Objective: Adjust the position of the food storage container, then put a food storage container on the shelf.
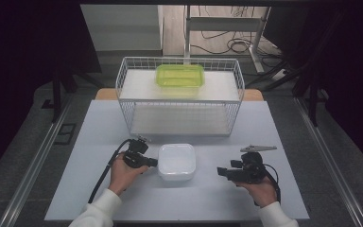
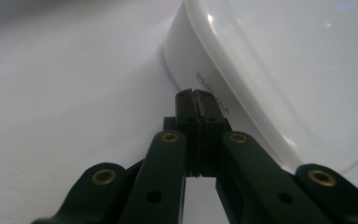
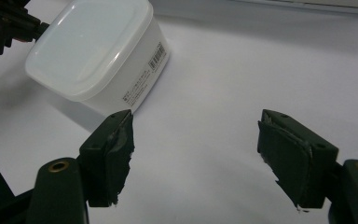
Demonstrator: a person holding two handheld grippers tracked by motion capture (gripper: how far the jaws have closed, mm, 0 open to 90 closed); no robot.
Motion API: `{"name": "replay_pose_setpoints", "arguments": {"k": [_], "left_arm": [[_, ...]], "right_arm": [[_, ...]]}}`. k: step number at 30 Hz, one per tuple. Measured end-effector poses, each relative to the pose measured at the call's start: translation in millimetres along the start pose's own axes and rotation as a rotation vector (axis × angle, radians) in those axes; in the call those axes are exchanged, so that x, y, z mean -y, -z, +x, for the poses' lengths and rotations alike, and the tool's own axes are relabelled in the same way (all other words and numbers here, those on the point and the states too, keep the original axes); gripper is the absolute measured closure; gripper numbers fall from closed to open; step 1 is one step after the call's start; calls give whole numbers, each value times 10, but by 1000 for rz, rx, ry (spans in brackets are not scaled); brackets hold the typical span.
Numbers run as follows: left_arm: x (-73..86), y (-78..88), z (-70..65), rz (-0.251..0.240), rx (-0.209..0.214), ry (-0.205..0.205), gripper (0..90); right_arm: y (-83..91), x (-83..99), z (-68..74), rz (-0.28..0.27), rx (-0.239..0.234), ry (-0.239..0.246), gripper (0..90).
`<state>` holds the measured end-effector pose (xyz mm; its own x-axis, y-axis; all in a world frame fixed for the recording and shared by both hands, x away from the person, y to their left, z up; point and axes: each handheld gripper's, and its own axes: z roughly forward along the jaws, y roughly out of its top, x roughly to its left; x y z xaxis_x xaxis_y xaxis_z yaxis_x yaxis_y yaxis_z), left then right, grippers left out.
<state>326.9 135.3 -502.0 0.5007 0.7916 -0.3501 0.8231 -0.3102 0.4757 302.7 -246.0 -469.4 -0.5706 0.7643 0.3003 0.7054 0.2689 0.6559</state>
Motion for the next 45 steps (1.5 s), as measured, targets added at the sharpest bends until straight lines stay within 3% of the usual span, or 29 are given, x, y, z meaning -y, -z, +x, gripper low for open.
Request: {"name": "replay_pose_setpoints", "arguments": {"k": [3, 6, 9, 14, 16, 20, 22, 29, 42, 45], "left_arm": [[47, 94, 9, -35, -9, 19, 897], [103, 253, 8, -75, -12, 9, 889], [170, 409, -11, -126, -9, 11, 847], [285, 595, -53, -196, -6, 48, 652], [316, 645, -62, -205, 22, 61, 512], [378, 711, -33, -240, 82, 116, 373], [411, 735, -10, -255, 83, 128, 377], [437, 730, 17, -257, 154, 153, 380], [409, 697, 15, -259, 150, 141, 372], [396, 694, 40, -272, 159, 156, 378]], "right_arm": [[27, 2, -1, -25, 15, -14, 262], [80, 1, -6, -69, 28, -19, 259], [125, 2, -15, -96, 11, -21, 258], [152, 6, -14, -108, -25, -35, 246], [155, 5, -6, -117, -45, -49, 244], [138, -8, 12, -126, -74, -61, 241], [121, -16, 19, -123, -87, -60, 241], [79, -23, 0, -110, -95, -68, 242], [22, -62, 6, -107, -117, -52, 251], [1, -88, 6, -110, -126, -52, 269]]}}
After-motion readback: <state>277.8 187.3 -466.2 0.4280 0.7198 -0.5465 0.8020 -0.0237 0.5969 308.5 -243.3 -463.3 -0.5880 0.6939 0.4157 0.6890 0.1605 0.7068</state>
